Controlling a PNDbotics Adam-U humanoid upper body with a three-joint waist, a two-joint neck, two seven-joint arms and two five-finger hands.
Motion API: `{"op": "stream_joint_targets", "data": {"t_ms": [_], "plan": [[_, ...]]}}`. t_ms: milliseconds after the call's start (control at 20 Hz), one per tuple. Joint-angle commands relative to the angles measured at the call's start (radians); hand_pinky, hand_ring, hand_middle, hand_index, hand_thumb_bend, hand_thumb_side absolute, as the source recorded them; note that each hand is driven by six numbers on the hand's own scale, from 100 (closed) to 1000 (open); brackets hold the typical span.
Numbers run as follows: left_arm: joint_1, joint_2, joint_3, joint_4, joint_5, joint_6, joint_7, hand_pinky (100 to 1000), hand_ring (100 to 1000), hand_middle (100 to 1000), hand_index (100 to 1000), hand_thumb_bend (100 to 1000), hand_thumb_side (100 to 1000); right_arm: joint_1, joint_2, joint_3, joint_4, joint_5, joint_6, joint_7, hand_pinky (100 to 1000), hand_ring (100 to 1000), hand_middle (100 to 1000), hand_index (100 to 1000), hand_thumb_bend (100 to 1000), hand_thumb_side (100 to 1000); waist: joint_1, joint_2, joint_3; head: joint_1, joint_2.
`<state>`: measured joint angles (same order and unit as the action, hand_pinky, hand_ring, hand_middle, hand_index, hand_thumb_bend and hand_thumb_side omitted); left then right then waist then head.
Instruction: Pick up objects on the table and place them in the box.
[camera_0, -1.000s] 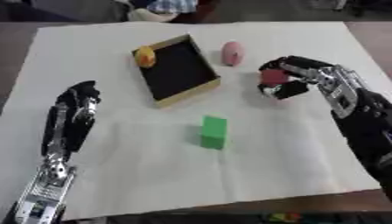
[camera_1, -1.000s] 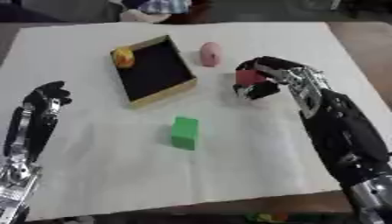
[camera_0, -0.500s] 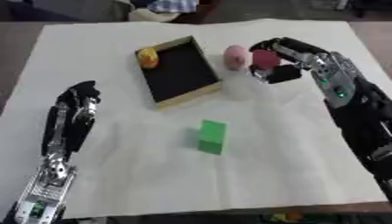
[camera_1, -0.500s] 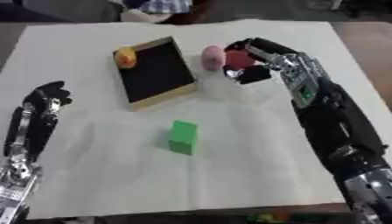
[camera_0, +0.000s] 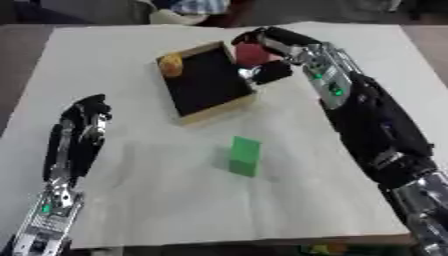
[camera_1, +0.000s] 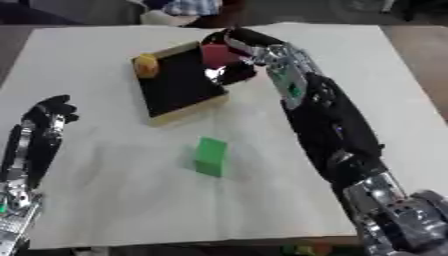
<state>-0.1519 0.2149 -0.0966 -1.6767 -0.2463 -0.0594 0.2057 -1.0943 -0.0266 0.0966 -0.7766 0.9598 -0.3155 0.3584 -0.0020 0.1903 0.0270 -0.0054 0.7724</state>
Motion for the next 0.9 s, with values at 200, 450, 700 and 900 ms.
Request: {"op": "stream_joint_targets", "data": {"t_ms": [200, 450, 700, 900], "plan": [[-0.022, 0.000, -0.018, -0.016, 0.005, -0.004, -0.018, 768, 641, 612, 796, 140, 814, -0.037, 0.107, -0.046, 0.035, 0.182, 0.056, -0.163, 705, 688, 787, 953, 130, 537, 0.010, -0.017, 0.039, -0.051, -0.002], [-0.024, -0.001, -0.023, -0.015, 0.007, -0.005, -0.025, 769, 641, 611, 796, 140, 815, -0.025, 0.163, -0.055, 0.065, 0.340, 0.087, -0.230, 923, 949, 971, 1000, 224, 630, 0.010, -0.014, 0.060, -0.072, -0.002], [-0.023, -0.001, -0.023, -0.015, 0.008, -0.005, -0.025, 769, 641, 611, 796, 139, 817, -0.011, 0.174, -0.074, 0.071, 0.430, 0.124, -0.301, 952, 972, 989, 1000, 247, 649, 0.009, -0.012, 0.061, -0.076, -0.002], [-0.019, 0.000, -0.018, -0.013, 0.007, -0.004, -0.020, 769, 641, 611, 796, 138, 819, -0.029, 0.143, -0.064, 0.042, 0.396, 0.098, -0.336, 936, 953, 975, 1000, 236, 640, 0.006, -0.013, 0.042, -0.065, -0.002]]}}
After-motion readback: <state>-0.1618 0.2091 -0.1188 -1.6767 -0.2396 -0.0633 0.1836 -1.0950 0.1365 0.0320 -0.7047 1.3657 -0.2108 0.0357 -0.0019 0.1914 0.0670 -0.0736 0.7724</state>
